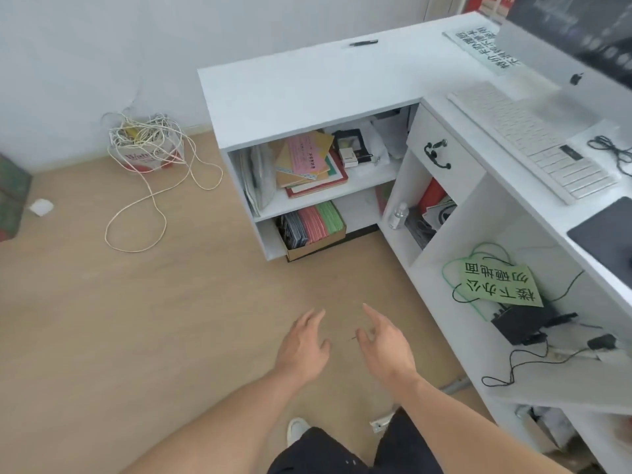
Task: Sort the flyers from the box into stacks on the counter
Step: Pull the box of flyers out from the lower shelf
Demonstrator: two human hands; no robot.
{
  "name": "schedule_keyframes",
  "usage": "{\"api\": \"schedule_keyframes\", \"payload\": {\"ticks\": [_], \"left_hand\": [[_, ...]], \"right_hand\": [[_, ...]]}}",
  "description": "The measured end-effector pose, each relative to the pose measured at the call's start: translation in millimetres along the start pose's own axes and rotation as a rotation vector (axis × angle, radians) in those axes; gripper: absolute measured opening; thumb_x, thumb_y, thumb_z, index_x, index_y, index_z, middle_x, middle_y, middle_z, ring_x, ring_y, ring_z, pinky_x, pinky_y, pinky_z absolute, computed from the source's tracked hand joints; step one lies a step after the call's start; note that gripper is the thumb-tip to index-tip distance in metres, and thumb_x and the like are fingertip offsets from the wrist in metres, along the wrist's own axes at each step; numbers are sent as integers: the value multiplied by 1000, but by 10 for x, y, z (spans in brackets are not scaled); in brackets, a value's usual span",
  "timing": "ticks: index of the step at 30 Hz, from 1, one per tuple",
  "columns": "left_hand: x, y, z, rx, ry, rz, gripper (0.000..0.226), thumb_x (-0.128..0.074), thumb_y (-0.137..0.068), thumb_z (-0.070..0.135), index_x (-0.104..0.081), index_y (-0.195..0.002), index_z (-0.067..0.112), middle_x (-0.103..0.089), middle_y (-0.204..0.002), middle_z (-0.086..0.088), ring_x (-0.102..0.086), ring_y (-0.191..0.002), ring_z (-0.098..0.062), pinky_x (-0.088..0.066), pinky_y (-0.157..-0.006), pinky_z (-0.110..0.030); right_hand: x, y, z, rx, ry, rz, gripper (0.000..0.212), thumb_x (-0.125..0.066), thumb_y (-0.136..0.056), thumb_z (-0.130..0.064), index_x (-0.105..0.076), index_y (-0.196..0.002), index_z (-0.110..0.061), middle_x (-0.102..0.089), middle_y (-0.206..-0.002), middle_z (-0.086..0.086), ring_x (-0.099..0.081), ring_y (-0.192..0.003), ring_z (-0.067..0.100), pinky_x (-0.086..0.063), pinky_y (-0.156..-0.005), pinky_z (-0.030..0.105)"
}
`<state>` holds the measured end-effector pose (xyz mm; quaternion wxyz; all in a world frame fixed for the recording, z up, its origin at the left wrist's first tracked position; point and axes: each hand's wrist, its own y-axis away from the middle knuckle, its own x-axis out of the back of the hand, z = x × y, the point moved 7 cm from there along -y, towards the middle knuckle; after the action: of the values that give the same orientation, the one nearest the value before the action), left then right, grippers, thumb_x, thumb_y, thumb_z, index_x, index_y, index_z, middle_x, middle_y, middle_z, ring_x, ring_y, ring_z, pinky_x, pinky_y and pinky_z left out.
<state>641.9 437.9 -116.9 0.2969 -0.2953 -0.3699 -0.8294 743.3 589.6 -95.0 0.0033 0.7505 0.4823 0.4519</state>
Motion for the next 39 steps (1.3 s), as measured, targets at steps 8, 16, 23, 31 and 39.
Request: {"api": "schedule_keyframes", "payload": {"ticks": [8, 16, 23, 31, 39], "left_hand": [[187, -887, 61, 84, 56, 19, 65, -53, -100, 32, -25, -159, 24, -23, -165, 3, -22, -152, -15, -21, -124, -33], [479, -2170, 224, 279, 120, 133, 66, -53, -101, 30, -24, -159, 25, -20, -167, 3, -17, -153, -14, -14, -124, -27], [354, -3407, 95, 364, 216, 188, 67, -59, -98, 32, -32, -157, 19, -25, -165, 1, -23, -151, -15, -19, -122, -27], [-272, -4493, -867, 365, 63, 144, 66, -55, -101, 33, -26, -159, 22, -20, -167, 2, -18, -153, -16, -21, -121, -30], [-798, -5406, -1782, 379, -13, 205, 67, -52, -102, 30, -19, -160, 20, -9, -169, -3, -8, -155, -20, -17, -124, -35]], "right_hand": [[191, -1257, -341, 27, 75, -82, 58, -48, -101, -36, -32, -156, -35, -51, -151, -3, -53, -133, 18, -45, -109, 38], [669, -3062, -658, 114, 270, -186, 59, -45, -104, -27, -26, -160, -27, -48, -153, 6, -58, -126, 26, -48, -99, 39], [389, -4352, -467, 135, 408, -263, 59, -44, -103, -28, -27, -160, -28, -69, -114, 6, -64, -93, 25, -47, -76, 34], [-868, -5434, -97, 214, 497, -282, 59, -44, -105, -29, -25, -161, -23, -39, -160, 1, -43, -141, 24, -43, -106, 39], [-1737, -6582, 474, 205, 470, -138, 64, -44, -105, -26, -15, -163, -25, -17, -169, 2, -28, -151, 27, -34, -118, 41]]}}
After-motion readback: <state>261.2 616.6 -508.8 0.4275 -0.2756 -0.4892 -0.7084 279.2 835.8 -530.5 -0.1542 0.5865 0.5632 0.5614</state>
